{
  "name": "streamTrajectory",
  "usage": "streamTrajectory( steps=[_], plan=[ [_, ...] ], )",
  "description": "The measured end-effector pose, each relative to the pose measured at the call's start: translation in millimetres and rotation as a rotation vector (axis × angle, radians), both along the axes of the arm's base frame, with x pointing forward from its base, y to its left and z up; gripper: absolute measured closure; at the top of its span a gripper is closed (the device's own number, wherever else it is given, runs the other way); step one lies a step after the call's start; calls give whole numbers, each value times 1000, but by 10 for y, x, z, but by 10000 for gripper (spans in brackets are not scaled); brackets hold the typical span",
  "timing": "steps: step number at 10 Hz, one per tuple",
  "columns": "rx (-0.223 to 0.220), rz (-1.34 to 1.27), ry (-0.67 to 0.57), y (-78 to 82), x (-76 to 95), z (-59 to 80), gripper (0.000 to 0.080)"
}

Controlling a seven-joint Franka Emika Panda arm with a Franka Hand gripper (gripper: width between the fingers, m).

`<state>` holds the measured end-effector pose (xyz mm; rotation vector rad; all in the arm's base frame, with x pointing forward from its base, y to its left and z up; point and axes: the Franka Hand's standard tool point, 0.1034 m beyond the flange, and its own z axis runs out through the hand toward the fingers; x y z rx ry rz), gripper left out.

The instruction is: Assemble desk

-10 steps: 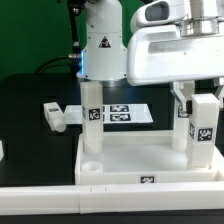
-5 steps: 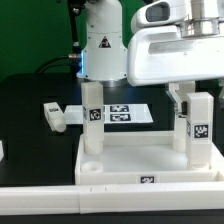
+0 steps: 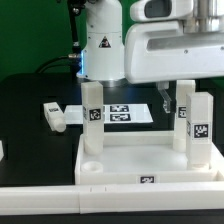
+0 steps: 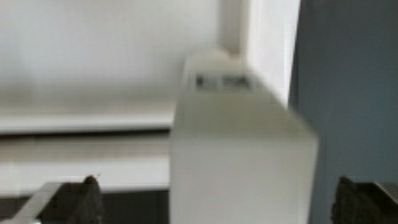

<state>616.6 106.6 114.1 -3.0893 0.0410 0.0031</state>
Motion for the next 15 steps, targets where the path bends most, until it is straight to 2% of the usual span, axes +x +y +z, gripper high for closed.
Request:
streamTrajectory(
  steps=[1, 3, 4, 5, 6, 7, 11, 12, 15],
  plan=[
    [7, -10, 26, 20, 27, -19, 152],
    [12, -15, 1, 89, 32, -72, 151],
    [11, -29, 0, 74, 39, -67, 188],
    [11, -46, 2, 74, 39, -69, 338],
    [11, -57, 2, 74, 38, -70, 338],
    [10, -129, 6, 67, 39, -71, 494],
    [12, -387, 18, 64, 44, -81, 514],
    [14, -543, 16, 58, 61, -85, 514],
    [89, -1112, 22, 67, 102, -89, 514]
  ],
)
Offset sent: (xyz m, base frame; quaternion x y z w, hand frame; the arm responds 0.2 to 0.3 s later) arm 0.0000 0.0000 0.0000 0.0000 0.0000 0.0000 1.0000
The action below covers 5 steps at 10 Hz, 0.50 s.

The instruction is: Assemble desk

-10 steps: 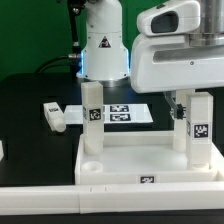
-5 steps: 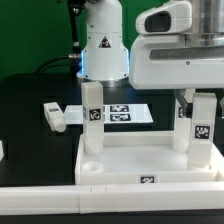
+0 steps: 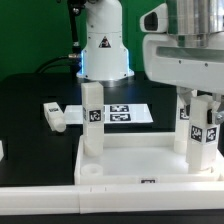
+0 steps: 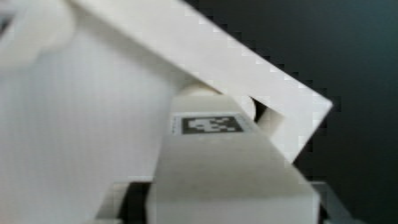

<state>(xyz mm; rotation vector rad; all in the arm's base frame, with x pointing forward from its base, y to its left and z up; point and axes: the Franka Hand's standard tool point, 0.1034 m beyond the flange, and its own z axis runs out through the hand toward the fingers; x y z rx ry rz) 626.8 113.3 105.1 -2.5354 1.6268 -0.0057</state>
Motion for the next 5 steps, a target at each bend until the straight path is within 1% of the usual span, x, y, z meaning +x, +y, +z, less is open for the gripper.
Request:
streamTrajectory(
  steps=[1, 2, 3, 4, 5],
  plan=[
    [50, -179, -18, 9, 69, 3, 514],
    [82, -275, -16, -19, 71, 0, 514],
    [85, -281, -15, -12, 70, 0, 514],
    [72, -189, -24, -10, 66, -3, 514],
    [53, -22, -49, 6, 89, 23, 286]
  ],
)
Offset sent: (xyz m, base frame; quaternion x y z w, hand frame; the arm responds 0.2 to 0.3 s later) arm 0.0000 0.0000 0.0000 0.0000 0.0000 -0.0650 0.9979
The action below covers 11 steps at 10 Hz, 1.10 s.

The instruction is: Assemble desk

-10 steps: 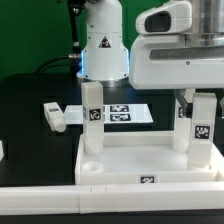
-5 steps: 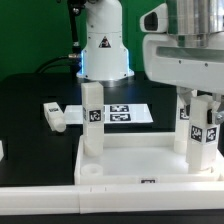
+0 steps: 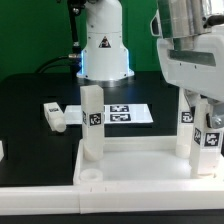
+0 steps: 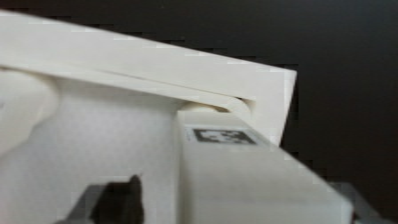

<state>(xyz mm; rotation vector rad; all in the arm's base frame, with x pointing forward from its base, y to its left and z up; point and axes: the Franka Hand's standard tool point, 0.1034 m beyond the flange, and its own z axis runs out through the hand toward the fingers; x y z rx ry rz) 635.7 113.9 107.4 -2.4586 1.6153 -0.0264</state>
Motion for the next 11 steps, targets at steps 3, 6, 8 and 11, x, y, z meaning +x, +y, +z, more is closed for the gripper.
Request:
streamTrajectory(
  steps=[3, 6, 8, 11],
  plan=[
    [-56, 403, -72, 18, 27, 13, 160],
    [-100, 699, -116, -6, 30, 13, 151],
    [-210, 1110, -140, -24, 52, 47, 151],
    [-186, 951, -122, -21, 49, 38, 336]
  ],
)
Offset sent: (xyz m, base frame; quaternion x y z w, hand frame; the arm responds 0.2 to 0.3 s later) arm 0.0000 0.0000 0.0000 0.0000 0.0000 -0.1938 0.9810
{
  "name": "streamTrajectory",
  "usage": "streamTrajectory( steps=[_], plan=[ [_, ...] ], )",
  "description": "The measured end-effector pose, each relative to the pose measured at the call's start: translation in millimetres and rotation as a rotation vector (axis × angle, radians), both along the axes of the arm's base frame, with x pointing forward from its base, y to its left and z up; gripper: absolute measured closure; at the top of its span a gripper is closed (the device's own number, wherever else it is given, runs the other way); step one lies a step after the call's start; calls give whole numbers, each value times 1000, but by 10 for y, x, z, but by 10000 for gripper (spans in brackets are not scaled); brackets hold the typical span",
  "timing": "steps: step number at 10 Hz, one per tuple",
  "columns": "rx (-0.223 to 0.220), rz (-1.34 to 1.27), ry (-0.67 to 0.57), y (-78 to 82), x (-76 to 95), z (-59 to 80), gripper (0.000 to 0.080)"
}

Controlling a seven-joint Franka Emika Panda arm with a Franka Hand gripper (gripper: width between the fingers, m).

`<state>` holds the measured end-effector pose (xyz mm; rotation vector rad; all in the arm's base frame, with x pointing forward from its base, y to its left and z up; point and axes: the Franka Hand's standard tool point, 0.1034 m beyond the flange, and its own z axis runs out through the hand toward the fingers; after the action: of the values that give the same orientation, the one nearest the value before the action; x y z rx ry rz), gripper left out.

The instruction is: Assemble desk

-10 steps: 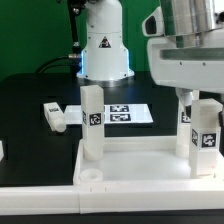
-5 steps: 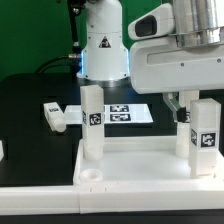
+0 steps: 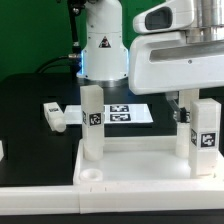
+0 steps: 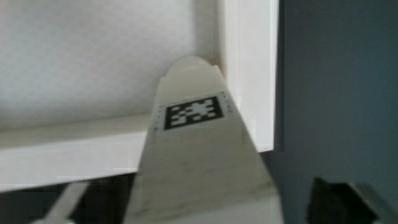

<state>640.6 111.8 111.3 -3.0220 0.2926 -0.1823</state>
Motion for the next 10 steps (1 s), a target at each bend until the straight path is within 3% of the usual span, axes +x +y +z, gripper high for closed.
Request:
streamTrajectory(
  steps=[1, 2, 4, 5, 7, 10],
  plan=[
    [9, -75, 7, 4, -1, 0, 491],
    [15, -177, 31, -26, -1, 2, 511],
    [47, -457, 56, -32, -18, -15, 511],
    [71, -735, 84, 1, -40, -20, 511],
    [167, -1149, 94, -9, -46, -33, 511],
    [168, -1138, 100, -8, -51, -31, 511]
  ],
)
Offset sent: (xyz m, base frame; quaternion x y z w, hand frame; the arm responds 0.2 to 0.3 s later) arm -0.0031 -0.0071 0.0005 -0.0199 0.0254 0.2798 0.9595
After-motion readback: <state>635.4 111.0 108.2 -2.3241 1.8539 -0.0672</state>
